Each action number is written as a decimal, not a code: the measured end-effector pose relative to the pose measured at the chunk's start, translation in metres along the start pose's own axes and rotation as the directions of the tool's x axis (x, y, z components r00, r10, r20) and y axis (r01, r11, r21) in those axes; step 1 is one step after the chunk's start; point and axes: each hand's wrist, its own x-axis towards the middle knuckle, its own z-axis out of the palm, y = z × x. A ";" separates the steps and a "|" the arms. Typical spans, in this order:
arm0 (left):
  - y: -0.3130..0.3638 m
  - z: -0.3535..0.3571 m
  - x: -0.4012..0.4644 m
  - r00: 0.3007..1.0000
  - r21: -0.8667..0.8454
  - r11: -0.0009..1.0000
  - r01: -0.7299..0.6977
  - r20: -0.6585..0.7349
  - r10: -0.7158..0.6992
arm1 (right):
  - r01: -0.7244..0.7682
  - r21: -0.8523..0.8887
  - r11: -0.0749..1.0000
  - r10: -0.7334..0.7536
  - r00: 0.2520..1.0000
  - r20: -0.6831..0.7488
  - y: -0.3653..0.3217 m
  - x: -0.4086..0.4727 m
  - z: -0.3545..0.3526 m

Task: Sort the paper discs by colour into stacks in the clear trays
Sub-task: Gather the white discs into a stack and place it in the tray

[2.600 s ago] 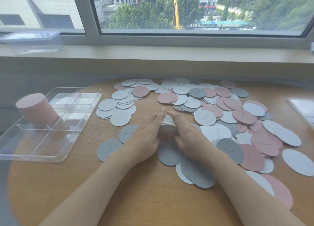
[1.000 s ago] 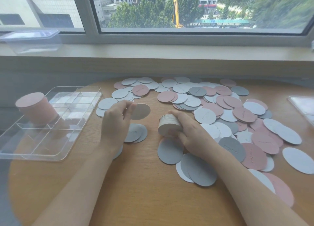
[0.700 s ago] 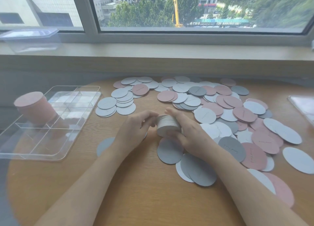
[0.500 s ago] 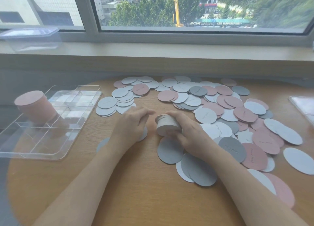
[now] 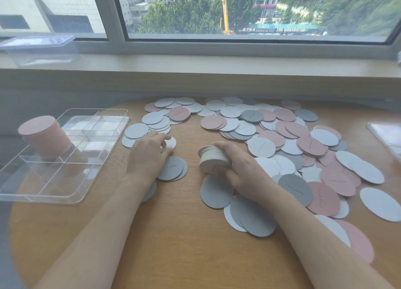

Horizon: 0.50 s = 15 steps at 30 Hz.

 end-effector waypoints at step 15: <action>0.017 -0.011 -0.009 0.970 -0.203 0.975 -0.089 -0.240 0.039 | -0.006 -0.021 1.000 0.006 1.000 0.006 0.003 0.001 0.000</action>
